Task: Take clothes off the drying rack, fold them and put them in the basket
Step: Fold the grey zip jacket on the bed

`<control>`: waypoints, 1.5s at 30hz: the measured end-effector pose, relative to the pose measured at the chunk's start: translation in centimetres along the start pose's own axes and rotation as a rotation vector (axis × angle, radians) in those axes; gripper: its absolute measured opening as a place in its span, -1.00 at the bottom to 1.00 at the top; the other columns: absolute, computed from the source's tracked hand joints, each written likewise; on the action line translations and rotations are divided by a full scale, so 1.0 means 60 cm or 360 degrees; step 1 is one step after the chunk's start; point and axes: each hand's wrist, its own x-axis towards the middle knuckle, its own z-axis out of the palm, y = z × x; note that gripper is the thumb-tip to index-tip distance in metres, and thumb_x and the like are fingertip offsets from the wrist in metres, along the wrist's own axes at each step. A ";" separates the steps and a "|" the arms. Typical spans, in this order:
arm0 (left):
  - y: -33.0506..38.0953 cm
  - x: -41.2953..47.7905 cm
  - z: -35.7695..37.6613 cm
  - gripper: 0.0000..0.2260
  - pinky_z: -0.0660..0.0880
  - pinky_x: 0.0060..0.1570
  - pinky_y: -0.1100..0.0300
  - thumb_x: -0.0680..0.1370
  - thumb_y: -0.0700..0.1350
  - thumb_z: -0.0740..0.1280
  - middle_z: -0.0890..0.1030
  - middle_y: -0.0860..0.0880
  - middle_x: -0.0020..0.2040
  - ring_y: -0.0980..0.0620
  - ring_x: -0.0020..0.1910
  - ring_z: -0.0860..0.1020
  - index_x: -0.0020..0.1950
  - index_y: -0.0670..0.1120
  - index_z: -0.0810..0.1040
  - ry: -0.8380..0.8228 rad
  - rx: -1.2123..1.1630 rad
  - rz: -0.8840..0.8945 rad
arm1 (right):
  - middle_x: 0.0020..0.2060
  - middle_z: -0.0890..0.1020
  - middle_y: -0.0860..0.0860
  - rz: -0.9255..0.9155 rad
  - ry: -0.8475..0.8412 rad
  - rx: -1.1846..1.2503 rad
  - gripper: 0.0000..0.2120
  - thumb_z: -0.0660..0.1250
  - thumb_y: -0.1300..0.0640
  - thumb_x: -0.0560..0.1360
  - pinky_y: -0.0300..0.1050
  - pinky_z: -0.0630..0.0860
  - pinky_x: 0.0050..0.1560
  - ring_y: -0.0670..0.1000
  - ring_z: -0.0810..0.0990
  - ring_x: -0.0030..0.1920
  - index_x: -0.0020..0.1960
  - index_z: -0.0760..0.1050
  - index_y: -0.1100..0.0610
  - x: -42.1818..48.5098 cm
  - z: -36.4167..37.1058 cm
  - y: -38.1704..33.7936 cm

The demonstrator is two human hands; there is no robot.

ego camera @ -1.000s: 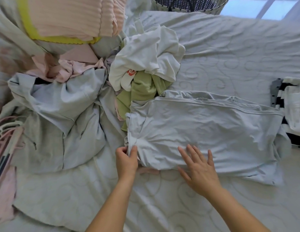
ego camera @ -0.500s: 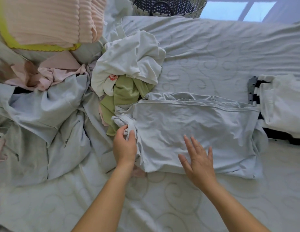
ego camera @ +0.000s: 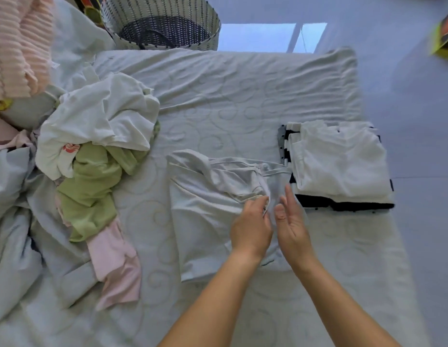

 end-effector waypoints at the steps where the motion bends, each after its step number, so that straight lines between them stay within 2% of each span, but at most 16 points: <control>1: -0.004 -0.002 0.017 -0.62 0.41 0.21 0.10 0.62 -0.05 0.18 0.41 0.05 0.40 0.00 0.32 0.44 0.45 0.06 0.33 -0.0052 0.0016 -0.0031 | 0.46 0.26 -0.22 0.0045 -0.0024 0.0008 -0.48 0.08 -0.36 0.47 0.11 0.17 0.49 -0.15 0.23 0.47 0.39 0.00 -0.44 0.002 -0.007 0.012; 4: -0.019 -0.008 0.044 -0.52 0.36 0.21 0.16 0.62 -0.05 0.18 0.36 0.08 0.45 0.04 0.36 0.39 0.53 0.11 0.15 -0.0107 -0.0067 -0.0135 | 0.42 0.39 0.00 0.0200 -0.0152 -0.0024 -0.46 0.19 -0.06 0.59 -0.02 0.35 0.39 -0.05 0.40 0.38 0.50 0.05 -0.19 0.005 -0.019 0.046; 6: -0.025 -0.013 0.048 -0.48 0.34 0.19 0.22 0.61 -0.09 0.19 0.35 0.09 0.46 0.05 0.36 0.39 0.54 0.13 0.11 -0.0093 -0.0136 -0.0166 | 0.19 0.56 -0.07 0.0266 -0.0199 -0.0122 -0.46 0.22 0.04 0.61 -0.13 0.46 0.23 -0.09 0.55 0.18 0.52 0.12 -0.11 0.009 -0.018 0.060; 8: -0.026 -0.016 0.048 -0.46 0.36 0.15 0.22 0.61 -0.13 0.18 0.40 0.06 0.43 0.03 0.32 0.44 0.55 0.10 0.08 -0.0054 -0.0156 -0.0167 | 0.06 0.62 -0.12 0.0267 -0.0215 -0.0195 -0.47 0.25 0.03 0.59 -0.06 0.50 0.18 -0.10 0.60 0.07 0.51 0.16 -0.14 0.016 -0.013 0.065; 10: -0.026 -0.020 0.046 -0.45 0.40 0.09 0.18 0.61 -0.15 0.18 0.49 0.00 0.35 -0.02 0.24 0.50 0.56 0.04 0.06 -0.0002 -0.0177 -0.0155 | 0.12 0.62 -0.08 0.0244 -0.0226 -0.0222 -0.47 0.28 -0.01 0.56 0.03 0.51 0.19 -0.07 0.61 0.07 0.48 0.19 -0.19 0.025 -0.004 0.062; 13: -0.031 -0.028 0.040 -0.37 0.43 0.05 0.23 0.59 -0.18 0.24 0.55 -0.02 0.27 -0.02 0.17 0.54 0.57 -0.04 -0.02 -0.0003 -0.0238 -0.0158 | 0.33 0.48 -0.11 0.0192 -0.0248 -0.0221 -0.45 0.29 -0.01 0.56 -0.11 0.40 0.31 -0.09 0.49 0.27 0.50 0.20 -0.15 0.042 0.011 0.048; 15: -0.042 -0.038 0.033 -0.26 0.49 0.01 0.20 0.55 -0.15 0.31 0.58 0.02 0.21 0.03 0.11 0.58 0.57 -0.02 -0.10 -0.0078 -0.0237 -0.0136 | 0.41 0.37 -0.14 0.0165 -0.0246 -0.0129 -0.39 0.33 -0.05 0.53 -0.14 0.30 0.40 -0.13 0.33 0.40 0.51 0.16 -0.15 0.056 0.024 0.038; 17: -0.056 -0.053 0.021 -0.23 0.53 -0.07 0.17 0.54 -0.12 0.33 0.58 0.11 0.12 0.11 -0.03 0.61 0.56 0.03 -0.13 -0.0138 -0.0263 -0.0100 | 0.39 0.39 -0.13 0.0153 -0.0196 -0.0082 -0.35 0.37 -0.02 0.50 -0.10 0.31 0.40 -0.15 0.35 0.36 0.50 0.15 -0.21 0.073 0.041 0.032; 21: -0.089 -0.086 -0.022 -0.38 0.51 -0.18 0.32 0.54 -0.09 0.31 0.49 0.20 0.13 0.17 -0.17 0.56 0.50 0.09 0.05 0.0036 -0.0293 -0.0022 | 0.07 0.46 -0.01 0.0056 -0.0179 -0.0452 -0.37 0.33 0.07 0.51 -0.09 0.47 0.12 -0.05 0.50 -0.09 0.48 0.17 -0.28 0.107 0.069 0.017; 24: -0.120 -0.084 -0.056 -0.45 0.50 -0.13 0.31 0.48 -0.04 0.25 0.47 0.19 0.14 0.16 -0.12 0.53 0.45 0.08 0.18 0.0326 -0.0244 -0.0022 | 0.02 0.53 0.07 -0.0198 -0.0118 -0.0676 -0.53 0.22 0.22 0.56 -0.07 0.46 0.00 0.08 0.54 -0.02 0.42 0.38 -0.10 0.113 0.074 0.010; 27: -0.143 -0.069 -0.080 -0.47 0.47 0.08 0.25 0.49 0.03 0.21 0.45 0.06 0.21 0.16 0.03 0.49 0.45 0.00 0.24 0.0484 -0.0154 -0.0017 | 0.00 0.62 0.13 -0.0401 0.0244 -0.0614 -0.61 0.22 0.34 0.53 -0.03 0.49 -0.08 0.17 0.59 -0.05 0.31 0.52 0.10 0.105 0.051 0.012; 29: -0.157 -0.058 -0.083 -0.44 0.35 0.28 0.15 0.51 -0.01 0.25 0.41 -0.08 0.33 0.03 0.24 0.40 0.48 -0.12 0.25 0.0499 0.0113 -0.0011 | 0.06 0.61 0.13 -0.0339 0.0368 -0.0665 -0.61 0.19 0.33 0.56 -0.01 0.51 -0.06 0.17 0.59 -0.02 0.34 0.50 0.10 0.101 0.025 0.019; 32: -0.167 -0.050 -0.079 -0.36 0.17 0.39 0.04 0.52 -0.08 0.36 0.24 -0.17 0.48 -0.14 0.44 0.23 0.53 -0.10 0.17 0.0386 0.0509 -0.0067 | 0.22 0.49 0.08 -0.0034 0.0247 -0.0893 -0.58 0.14 0.15 0.63 0.00 0.51 -0.05 0.14 0.55 0.05 0.47 0.30 0.00 0.095 -0.012 0.040; 36: -0.170 -0.066 -0.073 -0.23 0.12 0.44 0.00 0.52 0.06 0.35 -0.06 -0.14 0.56 -0.17 0.52 0.04 0.57 0.10 -0.07 0.0178 0.0396 -0.0335 | 0.13 0.48 0.14 -0.0316 0.0357 -0.1284 -0.41 0.38 0.08 0.48 0.06 0.51 -0.17 0.15 0.55 -0.06 0.46 0.27 0.01 0.038 -0.030 0.066; 42: -0.189 -0.086 -0.070 -0.12 0.42 0.12 0.07 0.47 0.02 0.44 0.37 -0.14 0.26 -0.14 0.18 0.46 0.50 0.24 -0.18 0.0241 0.0069 -0.0458 | 0.23 0.34 0.25 0.0094 0.0382 -0.0961 -0.23 0.36 -0.07 0.48 0.14 0.53 -0.03 0.29 0.46 0.13 0.50 -0.06 -0.19 -0.047 -0.001 0.116; 45: -0.192 -0.085 -0.071 -0.21 0.41 -0.15 0.21 0.53 -0.08 0.37 0.37 -0.06 0.09 -0.03 -0.16 0.51 0.47 0.31 -0.13 0.0238 0.0083 -0.0295 | 0.19 0.35 0.21 0.0041 0.0349 -0.0826 -0.22 0.35 0.04 0.52 -0.02 0.48 -0.18 0.23 0.52 -0.07 0.48 -0.12 -0.26 -0.045 0.022 0.115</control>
